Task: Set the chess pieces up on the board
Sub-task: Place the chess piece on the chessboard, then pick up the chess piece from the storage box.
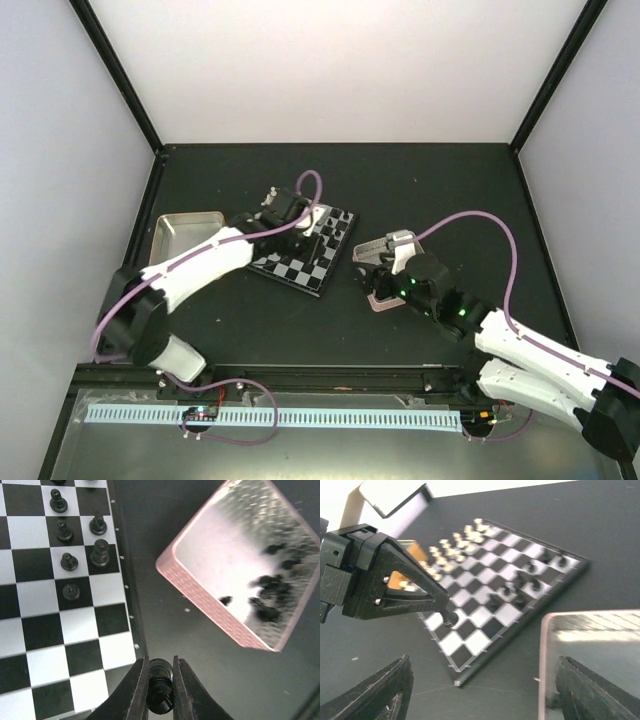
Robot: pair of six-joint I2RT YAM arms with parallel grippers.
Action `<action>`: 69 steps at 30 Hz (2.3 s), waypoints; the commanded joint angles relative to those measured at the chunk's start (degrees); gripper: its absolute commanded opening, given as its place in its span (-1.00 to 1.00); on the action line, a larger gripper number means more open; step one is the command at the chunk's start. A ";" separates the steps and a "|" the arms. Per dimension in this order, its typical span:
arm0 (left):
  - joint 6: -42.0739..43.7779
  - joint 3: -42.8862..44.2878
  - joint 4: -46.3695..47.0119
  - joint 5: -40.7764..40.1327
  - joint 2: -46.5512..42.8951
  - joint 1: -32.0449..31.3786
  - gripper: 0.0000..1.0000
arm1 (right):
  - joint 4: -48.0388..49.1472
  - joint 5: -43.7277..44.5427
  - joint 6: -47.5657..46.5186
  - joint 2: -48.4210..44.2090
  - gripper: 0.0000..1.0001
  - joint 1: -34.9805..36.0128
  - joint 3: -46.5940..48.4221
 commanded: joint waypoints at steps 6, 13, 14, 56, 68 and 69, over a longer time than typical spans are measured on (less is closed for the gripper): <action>4.98 16.14 -0.30 -14.65 20.53 -2.56 -0.86 | -2.73 13.84 10.51 -5.56 0.61 -2.25 -6.23; 6.87 18.10 0.54 -15.88 25.46 -2.35 -0.86 | -3.45 14.97 10.37 -5.42 0.64 -2.37 -6.37; 6.88 18.16 0.65 -15.85 25.94 -2.34 -0.85 | -3.46 15.06 10.45 -5.30 0.64 -2.44 -6.28; -2.63 7.74 4.06 -11.66 0.34 1.23 0.12 | -33.33 2.79 6.73 12.32 0.51 -17.27 15.39; -3.56 -5.40 16.51 -6.86 -13.23 2.48 0.14 | -46.98 4.49 1.53 34.18 -0.01 -19.39 25.72; -3.35 -4.96 15.84 -6.51 -13.01 2.58 0.14 | -47.02 4.33 1.84 35.13 -0.10 -19.42 25.88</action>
